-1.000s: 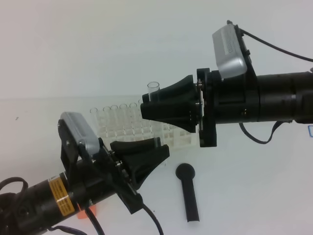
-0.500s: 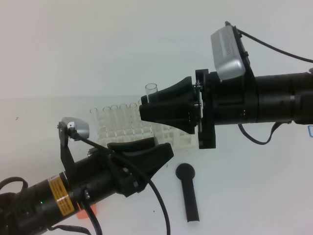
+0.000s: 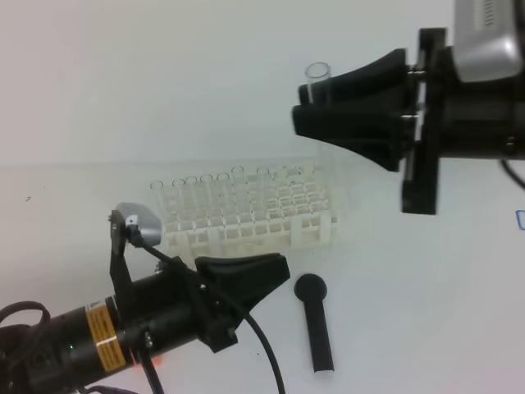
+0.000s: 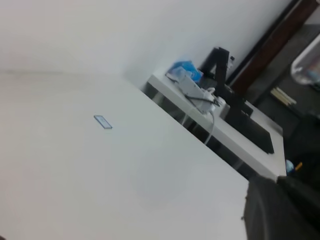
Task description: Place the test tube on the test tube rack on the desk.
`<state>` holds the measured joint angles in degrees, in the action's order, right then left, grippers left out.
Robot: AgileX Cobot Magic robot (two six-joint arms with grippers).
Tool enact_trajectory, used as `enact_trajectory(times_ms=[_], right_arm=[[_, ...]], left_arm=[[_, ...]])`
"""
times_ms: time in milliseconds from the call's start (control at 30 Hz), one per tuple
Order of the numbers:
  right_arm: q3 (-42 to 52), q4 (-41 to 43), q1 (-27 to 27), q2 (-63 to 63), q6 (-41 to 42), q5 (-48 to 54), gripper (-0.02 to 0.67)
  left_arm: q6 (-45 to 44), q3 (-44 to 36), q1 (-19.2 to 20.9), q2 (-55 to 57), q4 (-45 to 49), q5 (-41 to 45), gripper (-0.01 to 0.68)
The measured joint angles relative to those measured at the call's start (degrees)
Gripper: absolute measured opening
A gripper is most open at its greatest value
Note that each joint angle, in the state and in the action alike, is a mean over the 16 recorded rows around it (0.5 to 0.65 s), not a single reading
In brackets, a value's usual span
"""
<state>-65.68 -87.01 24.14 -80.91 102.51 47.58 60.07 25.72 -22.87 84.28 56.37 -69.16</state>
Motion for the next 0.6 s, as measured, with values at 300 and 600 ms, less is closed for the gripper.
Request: enact_trajectory(times_ms=[300, 600], right_arm=[[0.0, 15.7, -0.6, 10.0, -11.6, -2.8, 0.125], [0.3, 29.3, -0.6, 17.3, -22.4, -3.5, 0.125]], left_arm=[[-0.1, 0.0, 0.0, -4.5, 4.2, 0.2, 0.004], [2.7, 0.0, 0.0, -16.6, 6.8, 5.8, -0.001]])
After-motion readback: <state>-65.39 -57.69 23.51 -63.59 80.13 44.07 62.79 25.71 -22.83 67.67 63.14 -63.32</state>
